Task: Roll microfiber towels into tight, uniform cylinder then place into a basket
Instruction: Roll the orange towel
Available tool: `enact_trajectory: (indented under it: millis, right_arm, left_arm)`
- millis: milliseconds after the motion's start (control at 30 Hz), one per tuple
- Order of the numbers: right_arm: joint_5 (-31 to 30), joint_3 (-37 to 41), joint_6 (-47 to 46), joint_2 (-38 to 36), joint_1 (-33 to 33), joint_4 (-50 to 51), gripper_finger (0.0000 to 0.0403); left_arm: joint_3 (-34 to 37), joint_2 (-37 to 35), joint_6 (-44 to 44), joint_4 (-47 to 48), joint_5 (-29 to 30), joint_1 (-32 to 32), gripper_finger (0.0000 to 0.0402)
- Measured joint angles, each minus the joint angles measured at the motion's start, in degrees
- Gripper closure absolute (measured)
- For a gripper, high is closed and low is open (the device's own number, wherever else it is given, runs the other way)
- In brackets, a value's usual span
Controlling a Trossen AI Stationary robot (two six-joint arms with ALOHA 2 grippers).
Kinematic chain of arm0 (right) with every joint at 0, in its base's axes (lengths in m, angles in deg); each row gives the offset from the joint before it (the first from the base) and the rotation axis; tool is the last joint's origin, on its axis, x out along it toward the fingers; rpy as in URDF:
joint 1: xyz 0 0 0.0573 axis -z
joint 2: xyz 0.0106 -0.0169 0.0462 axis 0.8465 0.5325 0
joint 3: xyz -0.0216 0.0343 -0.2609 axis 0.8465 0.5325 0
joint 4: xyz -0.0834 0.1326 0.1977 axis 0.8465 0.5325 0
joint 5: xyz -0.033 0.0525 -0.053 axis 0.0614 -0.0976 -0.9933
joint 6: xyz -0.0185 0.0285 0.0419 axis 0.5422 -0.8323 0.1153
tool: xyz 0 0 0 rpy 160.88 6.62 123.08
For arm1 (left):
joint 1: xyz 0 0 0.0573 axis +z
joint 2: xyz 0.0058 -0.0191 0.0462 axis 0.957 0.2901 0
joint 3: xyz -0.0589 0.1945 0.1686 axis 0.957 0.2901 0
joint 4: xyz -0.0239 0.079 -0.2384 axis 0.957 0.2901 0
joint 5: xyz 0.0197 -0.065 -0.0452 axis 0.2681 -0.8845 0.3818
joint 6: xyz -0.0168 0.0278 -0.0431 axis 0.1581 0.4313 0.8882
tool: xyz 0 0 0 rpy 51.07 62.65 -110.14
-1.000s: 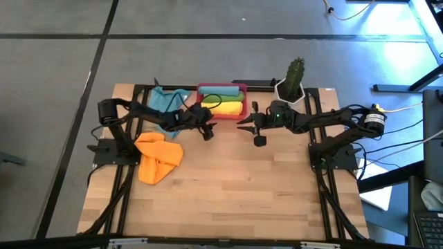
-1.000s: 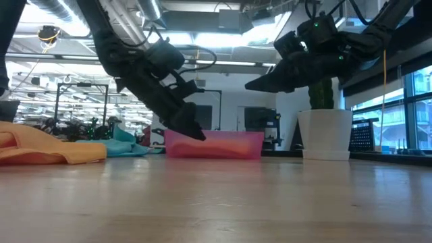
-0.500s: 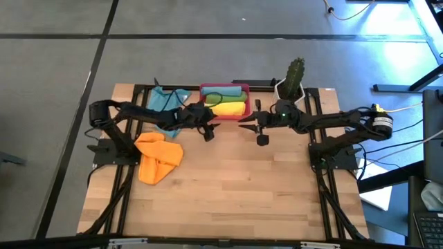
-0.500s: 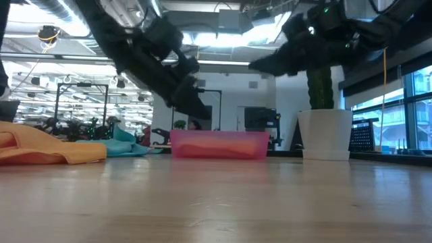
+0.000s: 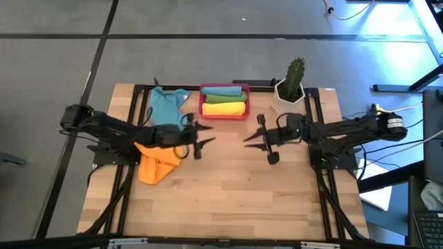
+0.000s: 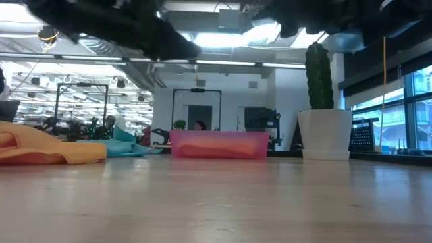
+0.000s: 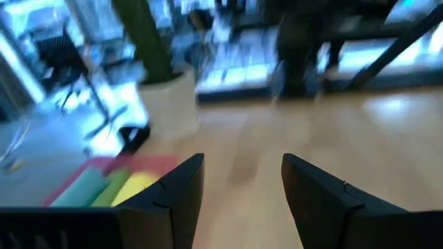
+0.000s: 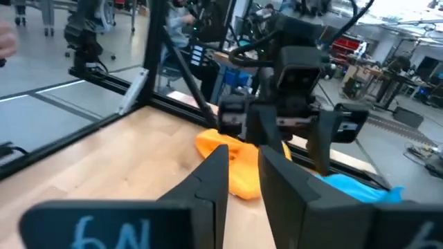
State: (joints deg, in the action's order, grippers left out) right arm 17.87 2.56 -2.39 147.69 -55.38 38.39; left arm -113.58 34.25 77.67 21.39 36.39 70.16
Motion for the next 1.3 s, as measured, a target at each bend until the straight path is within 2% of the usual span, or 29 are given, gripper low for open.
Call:
enact_trajectory:
  millis: [167, 300, 400, 567, 767, 1067, 1300]
  right_arm:
    - [-8.47, 0.00, -0.50, 0.00, -6.66, 1.23, 0.0321]
    - [-12.63, 0.26, -4.64, 1.05, -9.72, 1.36, 0.0321]
    - [-12.90, 1.28, -6.70, 2.27, -12.20, 0.64, 0.0321]
    - [-15.87, 3.94, -7.77, 5.38, -16.17, -6.75, 0.0321]
    - [-19.50, 4.15, -10.28, 8.50, -18.83, -7.82, 0.0321]
    - [-20.58, 4.15, -9.95, 14.42, -17.72, -12.78, 0.0321]
    - [-20.54, 4.15, -7.19, 16.92, -15.30, -16.36, 0.0321]
  left_arm:
    - [8.75, -5.38, 1.03, -15.73, 0.34, -4.09, 0.0216]
    - [11.67, -7.20, 2.21, -20.89, 0.30, -6.47, 0.0216]
    - [11.70, -7.23, 3.30, -20.97, 0.30, -8.34, 0.0216]
    - [11.72, -6.48, 6.00, -20.59, 0.00, -12.08, 0.0216]
    - [11.72, -6.47, 6.87, -20.99, -0.31, -16.77, 0.0216]
    - [11.72, -6.47, 4.45, -21.13, 0.23, -17.60, 0.0216]
    - [11.72, -6.45, -4.02, -22.01, 0.26, -17.54, 0.0216]
